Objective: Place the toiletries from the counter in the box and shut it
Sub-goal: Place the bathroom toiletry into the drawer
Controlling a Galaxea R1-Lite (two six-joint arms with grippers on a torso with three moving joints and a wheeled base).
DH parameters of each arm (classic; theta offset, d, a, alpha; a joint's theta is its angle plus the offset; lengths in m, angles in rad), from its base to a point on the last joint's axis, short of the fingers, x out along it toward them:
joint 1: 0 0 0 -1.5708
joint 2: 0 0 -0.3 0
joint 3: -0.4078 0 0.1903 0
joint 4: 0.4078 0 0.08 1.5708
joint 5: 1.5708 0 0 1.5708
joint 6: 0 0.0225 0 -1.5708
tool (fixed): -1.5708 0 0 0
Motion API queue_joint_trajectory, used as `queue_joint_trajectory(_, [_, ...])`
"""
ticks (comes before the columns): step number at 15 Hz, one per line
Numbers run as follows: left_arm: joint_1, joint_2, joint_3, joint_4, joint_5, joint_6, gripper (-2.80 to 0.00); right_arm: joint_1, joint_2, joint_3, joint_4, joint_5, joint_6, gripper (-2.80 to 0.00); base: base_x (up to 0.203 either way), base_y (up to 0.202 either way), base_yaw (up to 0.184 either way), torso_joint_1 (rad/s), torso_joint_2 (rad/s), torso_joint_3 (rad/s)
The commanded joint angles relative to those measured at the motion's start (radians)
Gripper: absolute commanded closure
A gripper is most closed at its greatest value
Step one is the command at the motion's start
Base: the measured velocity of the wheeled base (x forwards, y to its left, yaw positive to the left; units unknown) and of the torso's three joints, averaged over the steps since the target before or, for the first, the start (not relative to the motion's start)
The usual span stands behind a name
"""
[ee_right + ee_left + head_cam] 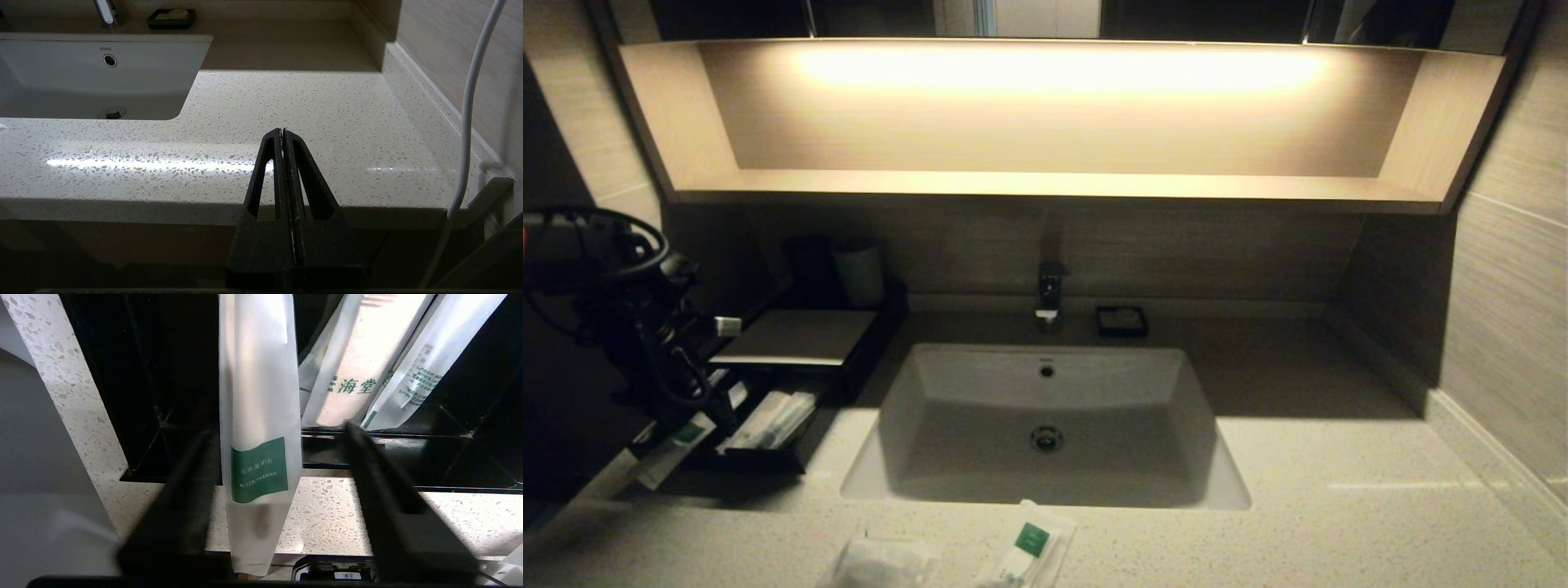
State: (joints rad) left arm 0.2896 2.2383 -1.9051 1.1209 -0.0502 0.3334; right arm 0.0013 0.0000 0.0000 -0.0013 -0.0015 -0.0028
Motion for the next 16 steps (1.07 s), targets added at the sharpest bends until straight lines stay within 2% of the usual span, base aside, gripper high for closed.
queue_joint_trajectory(1, [0.000, 0.000, 0.000, 0.007, -0.001, 0.001, 0.00, 0.000, 0.000, 0.002, 0.000, -0.001, 0.000, 0.00, 0.000, 0.000, 0.000, 0.000, 0.00, 0.000])
queue_joint_trajectory(11, [0.002, 0.001, -0.009, -0.007, 0.004, -0.001, 0.00, 0.000, 0.000, 0.002, 0.000, 0.000, 0.000, 0.00, 0.000, 0.000, 0.000, 0.000, 0.00, 0.000])
queue_joint_trajectory(13, [0.002, 0.004, -0.010, -0.030, 0.042, -0.005, 0.00, 0.000, 0.000, 0.002, 0.000, 0.000, 0.000, 0.00, 0.000, 0.000, 0.000, 0.000, 0.00, 0.000])
queue_joint_trajectory(16, [0.002, 0.006, -0.011, -0.082, 0.059, -0.041, 0.00, 0.000, 0.000, 0.002, 0.000, 0.000, 0.000, 0.00, 0.000, 0.000, 0.000, 0.000, 0.00, 0.000])
